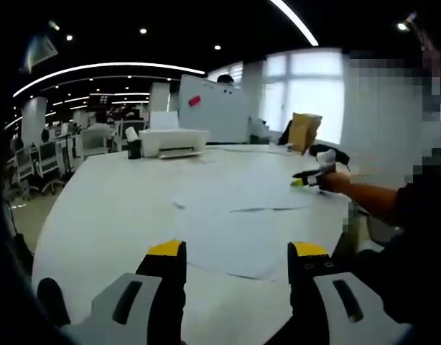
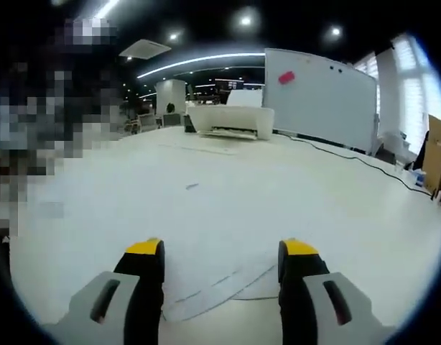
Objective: Organize the stack of printing papers by aligning and flattening the scattered papers on the table
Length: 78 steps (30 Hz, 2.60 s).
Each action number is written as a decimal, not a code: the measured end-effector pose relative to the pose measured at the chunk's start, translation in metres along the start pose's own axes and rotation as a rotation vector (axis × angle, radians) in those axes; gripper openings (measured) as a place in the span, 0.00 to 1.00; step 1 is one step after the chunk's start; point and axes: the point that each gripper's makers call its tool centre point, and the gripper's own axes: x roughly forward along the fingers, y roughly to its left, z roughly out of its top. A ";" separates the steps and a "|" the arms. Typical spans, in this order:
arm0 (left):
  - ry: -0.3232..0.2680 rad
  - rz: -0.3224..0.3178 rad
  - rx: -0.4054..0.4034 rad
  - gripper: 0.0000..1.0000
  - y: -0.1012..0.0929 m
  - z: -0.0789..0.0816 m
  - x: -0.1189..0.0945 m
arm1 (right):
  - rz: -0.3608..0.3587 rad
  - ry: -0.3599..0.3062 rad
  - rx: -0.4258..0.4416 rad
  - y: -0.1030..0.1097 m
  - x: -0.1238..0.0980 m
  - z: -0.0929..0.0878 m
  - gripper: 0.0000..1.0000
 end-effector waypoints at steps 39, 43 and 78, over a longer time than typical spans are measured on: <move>0.003 -0.008 0.002 0.60 -0.001 -0.001 0.001 | 0.045 0.012 -0.002 0.014 0.011 -0.010 0.59; 0.005 -0.007 0.004 0.59 -0.001 -0.001 0.001 | 0.047 0.006 0.003 0.017 0.010 -0.010 0.59; 0.011 -0.026 0.007 0.59 -0.009 -0.002 0.006 | 0.062 -0.020 0.001 0.018 0.014 -0.008 0.38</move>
